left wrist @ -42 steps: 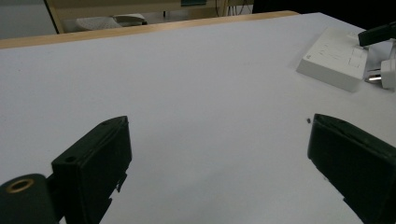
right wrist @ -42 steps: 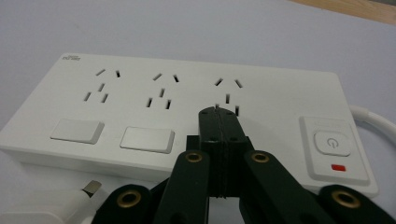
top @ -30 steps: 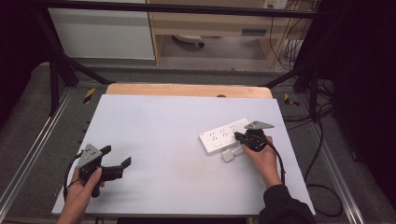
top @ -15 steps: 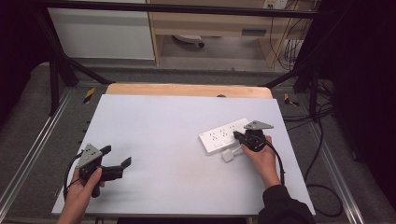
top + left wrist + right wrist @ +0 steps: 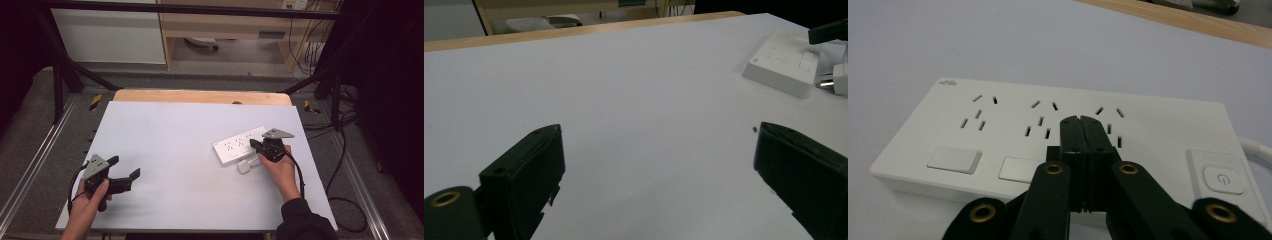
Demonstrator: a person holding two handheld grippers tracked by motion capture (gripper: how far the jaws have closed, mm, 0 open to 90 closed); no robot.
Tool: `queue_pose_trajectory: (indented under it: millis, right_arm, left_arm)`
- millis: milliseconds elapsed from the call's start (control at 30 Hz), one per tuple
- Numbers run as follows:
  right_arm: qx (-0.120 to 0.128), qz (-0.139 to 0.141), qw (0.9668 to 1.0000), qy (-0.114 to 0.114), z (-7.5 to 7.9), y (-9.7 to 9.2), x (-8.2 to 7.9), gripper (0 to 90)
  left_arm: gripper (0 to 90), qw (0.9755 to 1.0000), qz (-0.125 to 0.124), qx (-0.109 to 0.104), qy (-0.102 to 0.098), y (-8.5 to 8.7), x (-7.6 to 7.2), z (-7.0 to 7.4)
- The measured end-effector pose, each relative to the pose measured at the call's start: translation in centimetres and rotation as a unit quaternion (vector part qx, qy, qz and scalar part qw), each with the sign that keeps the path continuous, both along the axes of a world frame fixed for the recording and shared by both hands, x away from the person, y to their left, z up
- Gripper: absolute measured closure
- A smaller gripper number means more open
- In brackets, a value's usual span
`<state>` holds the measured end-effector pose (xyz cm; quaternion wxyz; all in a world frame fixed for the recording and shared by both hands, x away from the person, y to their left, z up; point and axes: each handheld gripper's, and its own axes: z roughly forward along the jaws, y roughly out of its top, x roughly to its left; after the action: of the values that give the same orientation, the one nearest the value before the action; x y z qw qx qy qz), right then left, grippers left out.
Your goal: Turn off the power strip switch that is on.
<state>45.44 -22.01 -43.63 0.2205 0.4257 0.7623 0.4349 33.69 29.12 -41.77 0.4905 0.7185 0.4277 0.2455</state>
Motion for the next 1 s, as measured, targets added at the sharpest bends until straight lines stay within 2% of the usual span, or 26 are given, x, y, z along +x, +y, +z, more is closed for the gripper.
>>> queue_pose_trajectory:
  millis: [100, 167, 333, 433, 533, 600, 667, 833, 1000]
  right_arm:
    - [0.013, -0.003, 0.9998, -0.011, 0.6, 0.2, -0.1, 78.7]
    - [0.015, -0.004, 0.9998, -0.013, 0.8, 0.2, -0.2, 76.6]
    - [0.02, -0.014, 0.9995, -0.021, 1.3, 0.5, -0.3, 60.5]
    - [0.025, -0.02, 0.9992, -0.025, 1.5, 0.5, -0.2, 49.5]
    - [0.023, -0.033, 0.9989, -0.025, 1.7, 0.7, -0.2, 34.4]
    - [0.021, -0.044, 0.9986, -0.018, 1.8, 0.8, -0.1, 24.3]
    - [0.023, -0.049, 0.9984, -0.014, 2.0, 0.8, -0.1, 17.8]
    - [0.024, -0.057, 0.9981, -0.01, 2.6, 1.2, -0.3, 9.3]
    - [0.002, -0.059, 0.9983, -0.005, 3.3, 2.0, 0.0, 6.5]
  left_arm:
    - [6.1, 1.0, 0.0, 0.002, -0.001, 0.0, 0.0, 0.0]
    - [6.1, 1.0, 0.001, 0.002, 0.0, 0.0, 0.0, 0.0]
    - [6.1, 1.0, 0.002, 0.004, 0.0, 0.0, 0.0, 0.0]
    - [6.1, 1.0, 0.003, 0.004, 0.0, 0.0, -0.1, 0.0]
    - [6.1, 1.0, 0.004, 0.004, -0.002, 0.1, -0.1, 0.0]
    - [6.1, 0.9999, 0.007, 0.008, -0.002, 0.1, -0.2, 0.1]
    - [6.1, 0.9999, 0.009, 0.008, -0.001, 0.2, -0.3, 0.1]
    - [6.1, 0.9999, 0.013, 0.007, -0.001, 0.3, -0.5, 0.1]
    - [6.1, 0.9999, 0.012, -0.001, 0.005, 0.4, -1.2, 0.1]
